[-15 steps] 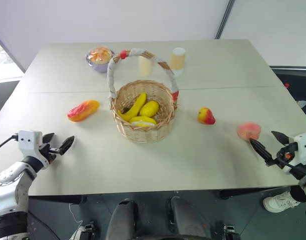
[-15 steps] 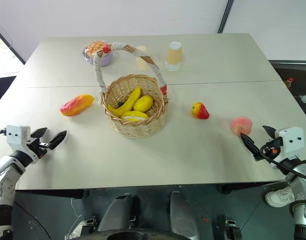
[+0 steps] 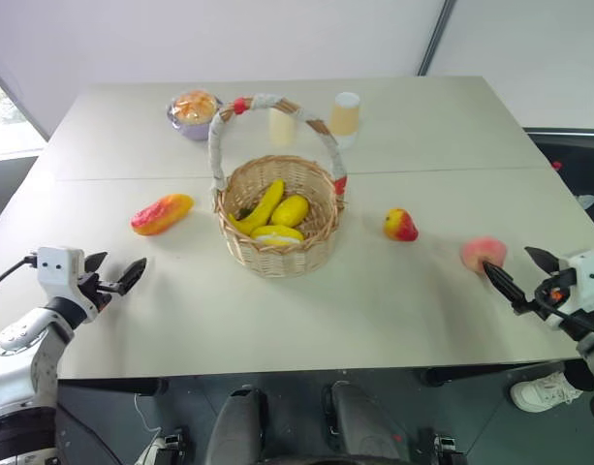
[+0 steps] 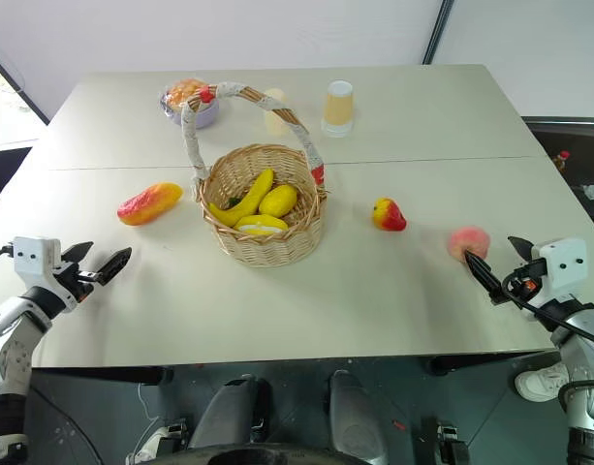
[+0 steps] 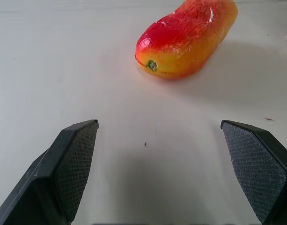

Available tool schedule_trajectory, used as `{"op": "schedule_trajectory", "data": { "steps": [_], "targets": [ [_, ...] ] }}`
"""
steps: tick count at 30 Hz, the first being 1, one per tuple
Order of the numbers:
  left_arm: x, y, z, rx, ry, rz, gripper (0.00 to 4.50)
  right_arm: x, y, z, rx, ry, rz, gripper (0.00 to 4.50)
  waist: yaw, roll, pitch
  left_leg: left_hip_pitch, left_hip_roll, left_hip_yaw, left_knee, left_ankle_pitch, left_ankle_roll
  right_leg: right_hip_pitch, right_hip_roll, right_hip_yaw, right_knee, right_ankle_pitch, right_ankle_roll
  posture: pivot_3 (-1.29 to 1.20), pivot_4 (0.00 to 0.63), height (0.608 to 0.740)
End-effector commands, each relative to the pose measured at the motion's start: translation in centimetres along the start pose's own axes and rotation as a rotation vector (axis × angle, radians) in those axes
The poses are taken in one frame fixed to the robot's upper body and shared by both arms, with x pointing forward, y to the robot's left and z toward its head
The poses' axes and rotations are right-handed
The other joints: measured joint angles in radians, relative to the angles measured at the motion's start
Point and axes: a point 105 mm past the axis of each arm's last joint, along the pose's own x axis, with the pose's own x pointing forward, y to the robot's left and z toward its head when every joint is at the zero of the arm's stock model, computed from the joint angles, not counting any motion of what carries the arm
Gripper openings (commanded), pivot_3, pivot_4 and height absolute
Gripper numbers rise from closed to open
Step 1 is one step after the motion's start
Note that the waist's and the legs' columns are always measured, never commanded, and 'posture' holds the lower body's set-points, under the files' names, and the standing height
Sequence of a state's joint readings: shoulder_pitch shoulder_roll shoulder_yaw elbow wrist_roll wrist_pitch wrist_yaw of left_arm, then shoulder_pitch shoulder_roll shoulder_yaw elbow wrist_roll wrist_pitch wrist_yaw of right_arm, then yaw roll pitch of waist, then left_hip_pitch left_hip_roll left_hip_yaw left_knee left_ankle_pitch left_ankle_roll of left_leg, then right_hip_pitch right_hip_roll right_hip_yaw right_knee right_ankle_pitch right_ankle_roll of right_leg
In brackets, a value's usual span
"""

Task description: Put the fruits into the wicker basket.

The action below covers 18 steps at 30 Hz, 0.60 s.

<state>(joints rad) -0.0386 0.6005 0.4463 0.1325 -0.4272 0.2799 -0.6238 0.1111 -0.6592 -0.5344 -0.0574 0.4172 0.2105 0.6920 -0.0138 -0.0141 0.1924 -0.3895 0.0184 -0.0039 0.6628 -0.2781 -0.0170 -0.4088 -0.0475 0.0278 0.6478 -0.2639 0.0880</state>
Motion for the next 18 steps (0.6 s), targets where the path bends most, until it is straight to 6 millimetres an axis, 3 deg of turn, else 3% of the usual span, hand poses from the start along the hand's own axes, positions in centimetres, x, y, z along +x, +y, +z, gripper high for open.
{"op": "schedule_trajectory", "data": {
  "steps": [1, 5, 9, 13, 18],
  "targets": [
    [0.1, -0.1, 1.9, 0.048, -0.047, -0.009, 4.50, 0.4, 0.4, 3.0, -0.069, -0.072, 0.039, 4.32, 0.000, 0.000, 0.000, 0.000, 0.000, 0.000, 0.000, 0.000, 0.000, 0.000, 0.000, 0.000, 0.000, 0.000, 0.000, 0.00, 0.150, 0.740],
    [0.8, -0.3, 3.3, 0.146, -0.036, -0.040, 4.50, 1.1, 2.4, 5.6, -0.110, -0.120, 0.159, 4.32, 0.000, 0.000, 0.000, 0.000, 0.000, 0.000, 0.000, 0.000, 0.000, 0.000, 0.000, 0.000, 0.000, 0.000, 0.000, 0.00, 0.150, 0.740],
    [2.1, -1.2, 5.5, 0.378, 0.001, -0.085, 4.50, 1.6, 7.6, 8.3, -0.145, -0.128, 0.433, 4.32, 0.000, 0.000, 0.000, 0.000, 0.000, -0.001, 0.000, 0.000, 0.000, 0.000, 0.001, 0.000, 0.001, 0.000, 0.000, 0.00, 0.150, 0.740],
    [3.0, -2.2, 6.1, 0.617, 0.081, -0.164, 4.50, 1.5, 13.3, 10.0, -0.158, -0.154, 0.657, 4.32, -0.001, 0.000, 0.000, 0.000, 0.000, -0.001, 0.000, 0.000, 0.000, 0.000, 0.001, -0.001, 0.000, 0.000, 0.000, 0.00, 0.150, 0.740],
    [5.1, -2.0, 6.7, 0.732, 0.137, -0.119, 4.50, 1.2, 17.3, 11.4, -0.213, -0.185, 0.808, 4.32, 0.003, -0.001, 0.000, -0.001, -0.001, -0.001, 0.000, 0.000, 0.000, 0.000, 0.000, -0.001, 0.000, 0.000, 0.000, 0.00, 0.150, 0.740]
  ]
}}
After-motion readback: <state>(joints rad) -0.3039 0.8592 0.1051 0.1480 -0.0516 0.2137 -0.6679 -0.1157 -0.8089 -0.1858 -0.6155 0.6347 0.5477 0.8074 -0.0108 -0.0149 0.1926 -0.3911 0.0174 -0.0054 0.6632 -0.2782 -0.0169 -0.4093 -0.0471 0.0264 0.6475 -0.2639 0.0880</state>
